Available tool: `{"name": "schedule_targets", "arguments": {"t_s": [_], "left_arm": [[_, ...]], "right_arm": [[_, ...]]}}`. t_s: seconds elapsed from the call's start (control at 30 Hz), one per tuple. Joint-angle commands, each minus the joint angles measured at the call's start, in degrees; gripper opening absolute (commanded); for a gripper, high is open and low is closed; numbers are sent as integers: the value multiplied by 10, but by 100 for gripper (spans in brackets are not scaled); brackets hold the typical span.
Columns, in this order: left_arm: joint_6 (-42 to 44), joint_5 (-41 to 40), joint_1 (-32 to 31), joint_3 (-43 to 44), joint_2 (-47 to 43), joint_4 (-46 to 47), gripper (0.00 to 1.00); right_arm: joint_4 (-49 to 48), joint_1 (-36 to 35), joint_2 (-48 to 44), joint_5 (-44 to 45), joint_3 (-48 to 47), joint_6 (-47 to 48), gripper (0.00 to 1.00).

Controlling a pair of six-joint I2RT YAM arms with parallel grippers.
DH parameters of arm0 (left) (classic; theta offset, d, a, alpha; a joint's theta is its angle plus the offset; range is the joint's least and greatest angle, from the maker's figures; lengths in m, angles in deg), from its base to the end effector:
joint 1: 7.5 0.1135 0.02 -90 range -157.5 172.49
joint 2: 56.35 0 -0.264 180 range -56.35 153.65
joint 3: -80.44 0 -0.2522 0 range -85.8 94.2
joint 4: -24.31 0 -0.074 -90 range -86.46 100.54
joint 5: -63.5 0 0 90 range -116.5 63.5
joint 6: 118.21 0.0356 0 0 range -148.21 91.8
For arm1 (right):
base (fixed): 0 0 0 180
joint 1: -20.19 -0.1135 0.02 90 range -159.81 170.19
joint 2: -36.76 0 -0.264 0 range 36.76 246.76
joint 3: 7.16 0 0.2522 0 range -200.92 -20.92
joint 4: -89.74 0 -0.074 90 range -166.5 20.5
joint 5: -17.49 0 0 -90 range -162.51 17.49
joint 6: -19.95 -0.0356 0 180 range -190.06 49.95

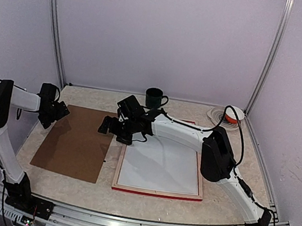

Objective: Put the photo into the frame
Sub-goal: Move the backboard to the frame body.

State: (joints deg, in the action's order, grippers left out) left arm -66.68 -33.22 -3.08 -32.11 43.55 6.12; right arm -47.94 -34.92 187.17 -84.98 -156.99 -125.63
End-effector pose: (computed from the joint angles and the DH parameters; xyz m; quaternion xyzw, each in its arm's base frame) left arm 0.3462 0.0309 0.1537 -0.3620 0.8677 -0.0457 0.3376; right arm 0.3263 0.4813 0.1673 -0.0397 0.9115 0.3833 0.1440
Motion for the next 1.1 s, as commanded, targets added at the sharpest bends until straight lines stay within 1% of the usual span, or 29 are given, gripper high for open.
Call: {"name": "schedule_targets", "arguments": {"t_s": [0.0, 0.2, 0.47, 0.67, 0.87, 1.07], "left_arm": [[7, -6, 3, 1, 7, -1, 99], [3, 9, 3, 0, 21, -2, 99], [-11, 25, 1, -15, 32, 10, 99], [-21, 51, -3, -25, 41, 23, 98], [-39, 58, -32, -39, 15, 23, 98], [-66, 62, -40, -70, -48, 34, 99]], "right_arm": [[-16, -4, 27, -4, -26, -15, 99], [-28, -5, 40, -20, -26, -27, 99], [-32, -7, 49, -13, -27, -43, 99], [-41, -7, 54, -17, -28, -51, 99], [-35, -7, 54, -9, -27, -52, 99], [-28, -7, 52, 4, -23, -55, 99]]}}
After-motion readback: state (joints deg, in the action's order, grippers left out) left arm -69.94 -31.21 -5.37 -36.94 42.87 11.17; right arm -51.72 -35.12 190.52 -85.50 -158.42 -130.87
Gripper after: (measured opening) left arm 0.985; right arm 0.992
